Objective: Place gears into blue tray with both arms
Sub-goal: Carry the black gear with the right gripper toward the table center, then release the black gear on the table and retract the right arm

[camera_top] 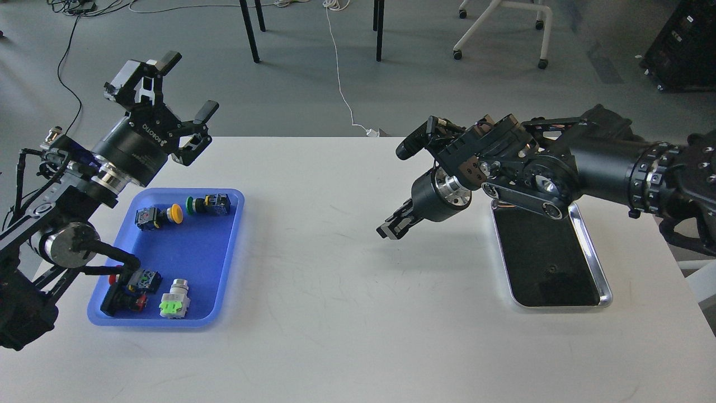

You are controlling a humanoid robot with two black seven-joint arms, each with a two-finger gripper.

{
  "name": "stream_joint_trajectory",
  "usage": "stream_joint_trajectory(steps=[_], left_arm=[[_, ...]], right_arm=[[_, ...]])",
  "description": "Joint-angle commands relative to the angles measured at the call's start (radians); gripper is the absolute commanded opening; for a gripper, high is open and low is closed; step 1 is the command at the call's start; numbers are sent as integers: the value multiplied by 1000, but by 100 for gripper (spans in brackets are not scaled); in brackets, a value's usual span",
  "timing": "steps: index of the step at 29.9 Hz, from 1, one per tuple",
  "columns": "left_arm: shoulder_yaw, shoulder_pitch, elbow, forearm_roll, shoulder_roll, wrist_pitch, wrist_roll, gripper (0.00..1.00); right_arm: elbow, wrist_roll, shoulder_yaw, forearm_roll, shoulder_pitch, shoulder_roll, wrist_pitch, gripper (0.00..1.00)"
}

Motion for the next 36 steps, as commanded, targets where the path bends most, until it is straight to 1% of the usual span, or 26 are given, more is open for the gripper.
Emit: stream_joint_trajectory(steps=[1,12,17,22,24,26,30,32,34,36], left_arm=[[0,0,0,0,-1,0,-2,98],[-2,8,0,0,1,0,-2,98],[-14,22,-14,0,1,0,-2,98],[-20,33,-21,0,8,0,-2,98],[-20,33,-21,0,8,0,-2,98],[-20,33,-21,0,8,0,-2,98],[-20,33,-21,0,8,0,0,98],[-20,33,-21,2,10,0,-2,98],[-20,33,-23,2,10,0,-2,98],[-20,33,-23,2,11,0,0,98]], right_arm=[[-10,0,-18,0,-8,38,-3,17],[-12,0,-38,5,-60,52,-13,18],[-21,0,-38,6,-92,52,-50,18],[-23,0,-38,8,-107,52,-56,22],[-23,0,-38,22,-107,52,-58,27],[-21,0,-38,39,-107,52,-58,36],[-21,0,-38,42,-106,52,-58,47],[-21,0,-37,43,-106,52,-58,54],[-21,0,-32,52,-106,52,-58,65],[-18,0,-29,72,-104,52,-58,73]])
